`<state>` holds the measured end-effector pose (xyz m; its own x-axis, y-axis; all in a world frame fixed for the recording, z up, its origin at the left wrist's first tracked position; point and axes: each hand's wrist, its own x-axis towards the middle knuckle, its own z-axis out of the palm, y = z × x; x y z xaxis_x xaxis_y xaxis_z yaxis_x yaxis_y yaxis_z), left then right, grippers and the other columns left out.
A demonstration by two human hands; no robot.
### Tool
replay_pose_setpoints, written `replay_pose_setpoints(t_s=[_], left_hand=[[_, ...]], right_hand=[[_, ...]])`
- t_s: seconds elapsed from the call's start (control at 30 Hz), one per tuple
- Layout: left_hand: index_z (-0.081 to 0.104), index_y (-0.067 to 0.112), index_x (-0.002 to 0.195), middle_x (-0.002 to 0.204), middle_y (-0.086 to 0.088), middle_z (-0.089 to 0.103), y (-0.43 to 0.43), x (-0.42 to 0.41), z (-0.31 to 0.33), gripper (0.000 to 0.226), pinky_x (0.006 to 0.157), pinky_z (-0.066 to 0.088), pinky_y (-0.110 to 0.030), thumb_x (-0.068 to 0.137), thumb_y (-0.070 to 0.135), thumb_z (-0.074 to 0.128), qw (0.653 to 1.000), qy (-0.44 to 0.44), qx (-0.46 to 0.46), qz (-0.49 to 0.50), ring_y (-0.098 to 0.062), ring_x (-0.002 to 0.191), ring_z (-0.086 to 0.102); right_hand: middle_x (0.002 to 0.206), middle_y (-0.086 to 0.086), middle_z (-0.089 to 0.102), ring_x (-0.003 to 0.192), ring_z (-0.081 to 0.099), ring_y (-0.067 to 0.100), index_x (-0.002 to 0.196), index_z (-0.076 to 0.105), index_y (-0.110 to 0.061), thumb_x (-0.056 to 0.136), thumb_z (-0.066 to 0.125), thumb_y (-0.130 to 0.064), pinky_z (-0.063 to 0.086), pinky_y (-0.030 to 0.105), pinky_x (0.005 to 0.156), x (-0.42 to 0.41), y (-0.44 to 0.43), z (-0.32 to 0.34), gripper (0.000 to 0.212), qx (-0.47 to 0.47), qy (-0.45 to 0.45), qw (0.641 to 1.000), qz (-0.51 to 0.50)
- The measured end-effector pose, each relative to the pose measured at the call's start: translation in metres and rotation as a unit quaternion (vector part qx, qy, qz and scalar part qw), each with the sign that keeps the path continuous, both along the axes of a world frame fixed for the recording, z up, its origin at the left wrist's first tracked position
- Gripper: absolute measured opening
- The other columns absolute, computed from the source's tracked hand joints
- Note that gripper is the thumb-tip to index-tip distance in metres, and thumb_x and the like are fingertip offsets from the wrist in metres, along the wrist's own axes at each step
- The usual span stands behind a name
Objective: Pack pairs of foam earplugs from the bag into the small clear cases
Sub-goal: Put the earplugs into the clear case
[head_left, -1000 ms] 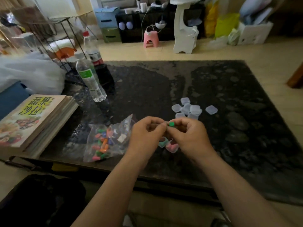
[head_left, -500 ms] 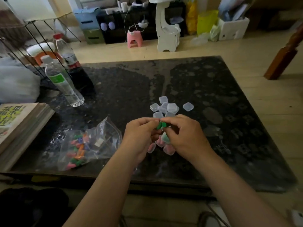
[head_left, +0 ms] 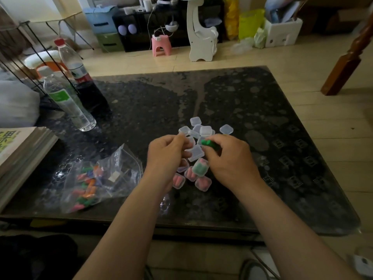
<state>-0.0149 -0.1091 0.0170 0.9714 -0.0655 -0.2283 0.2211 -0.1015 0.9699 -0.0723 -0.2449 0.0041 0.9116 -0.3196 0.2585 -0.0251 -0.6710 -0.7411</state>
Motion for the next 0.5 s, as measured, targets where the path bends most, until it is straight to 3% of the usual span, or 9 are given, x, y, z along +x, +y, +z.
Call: replay_pose_setpoints(t_s=[0.1,0.17,0.2,0.27,0.37,0.43,0.5], left_hand=[[0.073,0.019,0.080,0.081,-0.003,0.075,0.006,0.012,-0.007,0.020,0.057,0.052,-0.024,0.096,0.014,0.063,0.991,-0.070,0.117,0.018,-0.010,0.068,0.065],[0.071,0.024,0.079,0.078,0.009,0.071,0.008,0.017,-0.011,0.019,0.062,0.050,-0.014,0.093,0.013,0.065,0.969,-0.126,0.211,-0.006,-0.004,0.070,0.065],[0.070,0.025,0.083,0.078,0.013,0.068,0.008,0.019,-0.014,0.017,0.060,0.044,-0.006,0.093,0.013,0.065,0.958,-0.141,0.247,-0.022,0.000,0.071,0.063],[0.071,0.023,0.096,0.083,0.013,0.066,0.007,0.024,-0.019,0.013,0.057,0.040,-0.003,0.094,0.012,0.065,0.941,-0.155,0.298,-0.043,0.001,0.073,0.060],[0.072,0.017,0.113,0.103,0.003,0.067,0.004,0.036,-0.031,0.020,0.073,0.044,-0.016,0.095,0.013,0.065,0.922,-0.173,0.343,-0.056,-0.010,0.088,0.062],[0.072,0.017,0.116,0.110,0.000,0.068,0.000,0.042,-0.038,0.023,0.083,0.050,-0.030,0.095,0.013,0.064,0.916,-0.175,0.355,-0.067,-0.017,0.098,0.064],[0.073,0.019,0.116,0.112,0.000,0.070,-0.005,0.047,-0.042,0.024,0.086,0.052,-0.034,0.095,0.013,0.063,0.909,-0.181,0.368,-0.078,-0.020,0.101,0.065]], right_hand=[[0.098,0.000,0.073,0.087,0.066,0.013,0.105,0.074,-0.015,0.097,0.063,-0.022,0.057,0.036,0.079,0.002,-0.005,-0.001,0.015,0.013,0.001,0.999,-0.038],[0.094,-0.001,0.072,0.081,0.063,0.012,0.103,0.075,-0.016,0.098,0.063,-0.021,0.054,0.031,0.073,0.004,-0.008,-0.002,0.013,0.010,0.006,0.998,-0.058],[0.091,-0.001,0.072,0.079,0.062,0.012,0.101,0.074,-0.015,0.098,0.063,-0.020,0.053,0.031,0.071,0.005,-0.009,-0.003,0.013,0.007,0.010,0.998,-0.068],[0.088,0.001,0.070,0.077,0.061,0.014,0.098,0.073,-0.013,0.098,0.062,-0.020,0.053,0.034,0.070,0.009,-0.011,-0.004,0.013,0.005,0.015,0.996,-0.083],[0.083,0.000,0.069,0.074,0.061,0.015,0.093,0.071,-0.011,0.098,0.062,-0.022,0.052,0.034,0.068,0.014,-0.012,-0.005,0.015,0.008,0.023,0.995,-0.094],[0.080,-0.001,0.068,0.072,0.062,0.013,0.091,0.070,-0.011,0.097,0.062,-0.022,0.052,0.034,0.066,0.016,-0.012,-0.005,0.016,0.016,0.024,0.995,-0.097],[0.081,-0.001,0.069,0.073,0.063,0.013,0.092,0.071,-0.011,0.097,0.063,-0.022,0.054,0.036,0.069,0.018,-0.010,-0.005,0.015,0.025,0.022,0.995,-0.095]])
